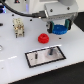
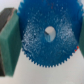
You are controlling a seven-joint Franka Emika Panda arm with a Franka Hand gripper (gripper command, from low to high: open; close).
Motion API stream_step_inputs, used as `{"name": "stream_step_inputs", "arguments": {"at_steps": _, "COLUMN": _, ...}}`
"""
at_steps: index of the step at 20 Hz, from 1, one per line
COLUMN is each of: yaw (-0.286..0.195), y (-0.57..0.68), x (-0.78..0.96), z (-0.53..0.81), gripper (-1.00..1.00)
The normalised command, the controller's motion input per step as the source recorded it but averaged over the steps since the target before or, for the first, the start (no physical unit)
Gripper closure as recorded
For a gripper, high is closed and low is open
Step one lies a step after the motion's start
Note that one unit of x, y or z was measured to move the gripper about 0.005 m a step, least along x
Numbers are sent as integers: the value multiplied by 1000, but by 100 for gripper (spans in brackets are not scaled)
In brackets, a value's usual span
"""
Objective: Insert the blue gear onto the right peg, followed by the red gear
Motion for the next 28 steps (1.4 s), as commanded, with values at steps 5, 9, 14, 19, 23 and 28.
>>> {"name": "stream_step_inputs", "arguments": {"at_steps": 5, "yaw": 0, "y": -294, "x": 715, "z": 205, "gripper": 100}}
{"name": "stream_step_inputs", "arguments": {"at_steps": 9, "yaw": 0, "y": -269, "x": 656, "z": 174, "gripper": 100}}
{"name": "stream_step_inputs", "arguments": {"at_steps": 14, "yaw": 0, "y": -137, "x": 578, "z": 31, "gripper": 100}}
{"name": "stream_step_inputs", "arguments": {"at_steps": 19, "yaw": 0, "y": -167, "x": 495, "z": -3, "gripper": 100}}
{"name": "stream_step_inputs", "arguments": {"at_steps": 23, "yaw": 0, "y": -239, "x": 409, "z": -48, "gripper": 100}}
{"name": "stream_step_inputs", "arguments": {"at_steps": 28, "yaw": 0, "y": -198, "x": 258, "z": -115, "gripper": 100}}
